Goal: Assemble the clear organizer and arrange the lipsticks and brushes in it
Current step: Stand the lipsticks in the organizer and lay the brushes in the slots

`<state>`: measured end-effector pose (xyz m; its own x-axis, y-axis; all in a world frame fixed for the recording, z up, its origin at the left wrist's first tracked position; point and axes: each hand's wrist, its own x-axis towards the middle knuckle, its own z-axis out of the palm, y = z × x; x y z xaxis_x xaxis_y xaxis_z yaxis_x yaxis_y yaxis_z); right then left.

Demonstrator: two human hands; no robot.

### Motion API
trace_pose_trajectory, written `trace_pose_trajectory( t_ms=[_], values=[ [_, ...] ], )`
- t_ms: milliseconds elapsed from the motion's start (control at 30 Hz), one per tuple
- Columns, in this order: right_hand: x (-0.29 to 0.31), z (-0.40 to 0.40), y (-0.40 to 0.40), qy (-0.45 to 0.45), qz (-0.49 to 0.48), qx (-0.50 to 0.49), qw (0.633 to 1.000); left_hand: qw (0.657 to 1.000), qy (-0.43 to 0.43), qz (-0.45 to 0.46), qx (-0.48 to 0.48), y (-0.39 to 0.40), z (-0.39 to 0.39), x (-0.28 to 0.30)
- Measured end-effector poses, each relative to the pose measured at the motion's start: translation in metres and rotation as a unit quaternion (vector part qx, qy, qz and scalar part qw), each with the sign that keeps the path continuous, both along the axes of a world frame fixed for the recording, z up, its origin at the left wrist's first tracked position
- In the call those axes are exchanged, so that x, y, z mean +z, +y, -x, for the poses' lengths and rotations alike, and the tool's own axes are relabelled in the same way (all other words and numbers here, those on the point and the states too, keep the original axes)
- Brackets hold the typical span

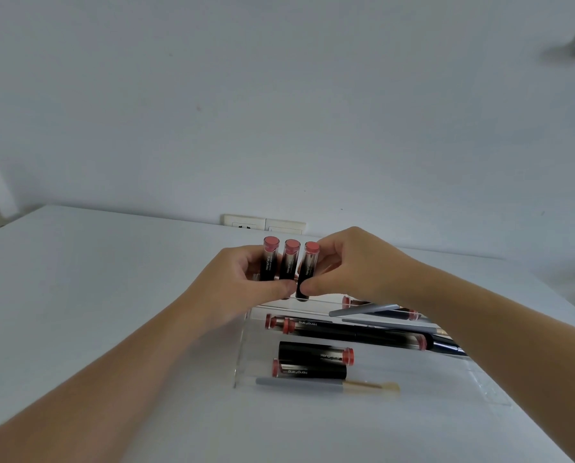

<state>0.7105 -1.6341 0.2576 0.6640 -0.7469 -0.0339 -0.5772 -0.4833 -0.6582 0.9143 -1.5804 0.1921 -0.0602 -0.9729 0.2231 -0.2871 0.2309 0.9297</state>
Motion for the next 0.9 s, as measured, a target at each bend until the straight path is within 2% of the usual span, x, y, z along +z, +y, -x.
trace_pose_trajectory(
  t_ms=[267, 400, 500, 667, 900],
  values=[
    [0.003, 0.001, 0.002, 0.006, 0.004, 0.01, 1.0, 1.0, 0.004, 0.003, -0.007, 0.0, 0.0, 0.0],
    [0.017, 0.015, -0.005, 0.026, 0.043, -0.001, 0.999, 1.0, 0.01, -0.005, -0.004, -0.001, -0.002, -0.002],
    [0.031, 0.031, -0.012, 0.088, 0.086, 0.023, 0.992, 1.0, -0.006, -0.012, -0.004, -0.002, -0.003, -0.003],
    [0.038, 0.041, -0.014, 0.219, 0.05, 0.093, 0.97, 0.999, -0.029, -0.034, -0.026, -0.002, -0.005, -0.003],
    [0.039, 0.039, -0.012, 0.282, 0.048, 0.125, 0.95, 0.997, -0.046, -0.042, -0.037, -0.003, -0.006, -0.003]
  ],
)
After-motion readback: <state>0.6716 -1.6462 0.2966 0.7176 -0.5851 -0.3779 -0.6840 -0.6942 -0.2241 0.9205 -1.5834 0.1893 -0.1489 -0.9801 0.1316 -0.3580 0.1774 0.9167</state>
